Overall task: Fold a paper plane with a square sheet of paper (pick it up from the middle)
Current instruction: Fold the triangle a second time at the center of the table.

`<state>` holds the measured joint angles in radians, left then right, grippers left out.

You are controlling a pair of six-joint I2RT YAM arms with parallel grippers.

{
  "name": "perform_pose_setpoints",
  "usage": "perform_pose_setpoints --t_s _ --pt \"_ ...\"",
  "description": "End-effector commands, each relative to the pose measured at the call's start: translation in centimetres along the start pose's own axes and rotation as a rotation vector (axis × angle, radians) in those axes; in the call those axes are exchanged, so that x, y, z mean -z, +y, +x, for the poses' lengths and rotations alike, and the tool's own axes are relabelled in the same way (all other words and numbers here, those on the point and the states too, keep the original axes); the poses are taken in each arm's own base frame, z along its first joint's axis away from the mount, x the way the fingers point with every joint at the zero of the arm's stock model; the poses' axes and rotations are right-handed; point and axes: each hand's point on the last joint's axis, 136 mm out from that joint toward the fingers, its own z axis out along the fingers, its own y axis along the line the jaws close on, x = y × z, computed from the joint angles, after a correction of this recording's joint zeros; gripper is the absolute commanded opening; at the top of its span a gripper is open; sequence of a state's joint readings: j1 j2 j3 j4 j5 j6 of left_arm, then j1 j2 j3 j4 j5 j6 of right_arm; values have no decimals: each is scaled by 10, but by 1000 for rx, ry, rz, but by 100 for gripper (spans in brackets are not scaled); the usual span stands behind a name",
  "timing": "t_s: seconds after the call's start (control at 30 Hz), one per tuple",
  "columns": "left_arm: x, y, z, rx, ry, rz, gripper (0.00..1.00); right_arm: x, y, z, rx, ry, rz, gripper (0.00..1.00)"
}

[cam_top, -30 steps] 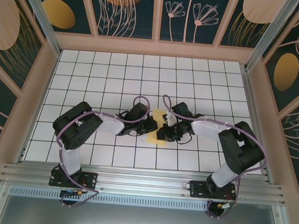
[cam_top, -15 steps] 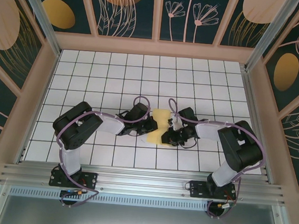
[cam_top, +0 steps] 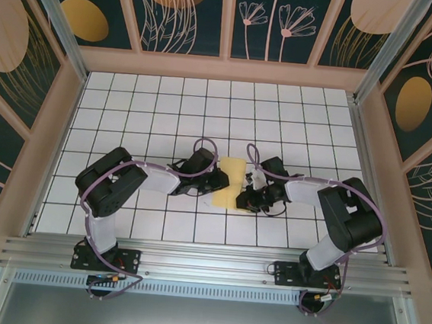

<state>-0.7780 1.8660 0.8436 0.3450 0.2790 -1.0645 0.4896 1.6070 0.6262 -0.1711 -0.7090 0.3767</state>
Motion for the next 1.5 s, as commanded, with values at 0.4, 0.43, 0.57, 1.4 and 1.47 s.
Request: perform_pose_setpoints --t_s 0.4,0.43,0.57,1.4,1.47 --pt "43 -62 7 36 -17 326 21 -2 -17 7 -73 21 62 15" --pt "43 -62 10 37 -10 329 21 -1 -17 7 -72 19 62 15" --pt "36 -63 22 38 16 332 21 -1 -15 6 -71 16 59 15" --pt "-9 -14 39 144 16 103 22 1 -15 6 -75 15 73 15" --pt "-11 -11 38 144 11 88 22 0 -16 7 -77 19 77 15"
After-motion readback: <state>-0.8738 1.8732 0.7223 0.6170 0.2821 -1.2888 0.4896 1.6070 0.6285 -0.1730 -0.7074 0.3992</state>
